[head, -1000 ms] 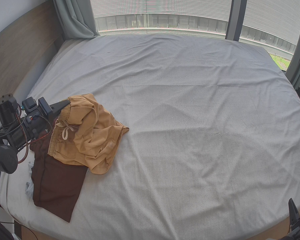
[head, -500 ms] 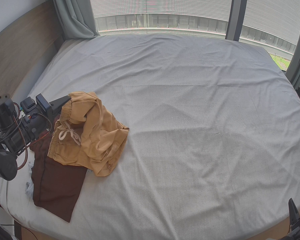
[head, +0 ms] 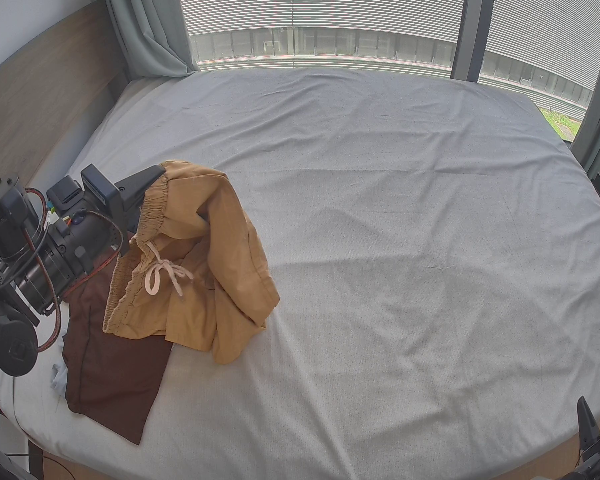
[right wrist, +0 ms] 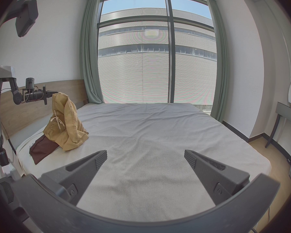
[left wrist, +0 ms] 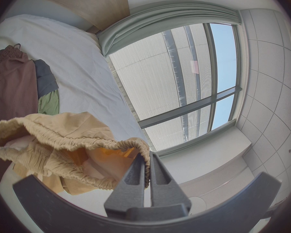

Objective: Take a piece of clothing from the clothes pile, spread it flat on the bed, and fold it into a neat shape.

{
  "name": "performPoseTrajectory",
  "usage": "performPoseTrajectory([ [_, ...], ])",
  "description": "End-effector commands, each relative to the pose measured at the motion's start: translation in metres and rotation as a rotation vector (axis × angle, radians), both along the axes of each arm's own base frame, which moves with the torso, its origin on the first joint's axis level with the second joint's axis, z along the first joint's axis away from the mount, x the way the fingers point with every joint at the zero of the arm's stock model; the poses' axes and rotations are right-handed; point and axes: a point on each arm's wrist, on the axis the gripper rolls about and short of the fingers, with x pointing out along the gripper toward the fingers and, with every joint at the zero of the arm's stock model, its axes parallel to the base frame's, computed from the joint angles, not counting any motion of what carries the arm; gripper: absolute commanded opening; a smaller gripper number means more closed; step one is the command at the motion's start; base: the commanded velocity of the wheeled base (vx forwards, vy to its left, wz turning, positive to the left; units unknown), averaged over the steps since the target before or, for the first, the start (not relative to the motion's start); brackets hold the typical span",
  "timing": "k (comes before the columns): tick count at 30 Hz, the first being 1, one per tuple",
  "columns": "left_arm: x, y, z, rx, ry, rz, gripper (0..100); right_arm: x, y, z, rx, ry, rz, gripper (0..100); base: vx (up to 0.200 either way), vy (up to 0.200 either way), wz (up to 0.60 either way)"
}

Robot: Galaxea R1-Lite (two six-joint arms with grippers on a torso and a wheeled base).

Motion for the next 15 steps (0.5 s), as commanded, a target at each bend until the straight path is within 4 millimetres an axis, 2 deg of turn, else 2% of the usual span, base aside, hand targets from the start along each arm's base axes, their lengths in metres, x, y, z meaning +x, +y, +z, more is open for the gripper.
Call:
performPoseTrajectory([
  [1,-0.006,-0.008,0.004,-0.004,-0.014,-0.024,0,0.000,0.000,-0.004,-0.001,-0.002,0.000,100,0.000,0.000,0.00],
  [11,-0.019,-0.045,0.006,-0.012,-0.024,-0.048,0,0.000,0.000,-0.004,-0.001,-0.002,0.000,100,0.000,0.000,0.00],
  [15,-0.022,-0.062,0.013,-0.027,-0.041,-0.080,0,0.000,0.000,-0.004,-0.001,-0.002,0.000,100,0.000,0.000,0.00],
])
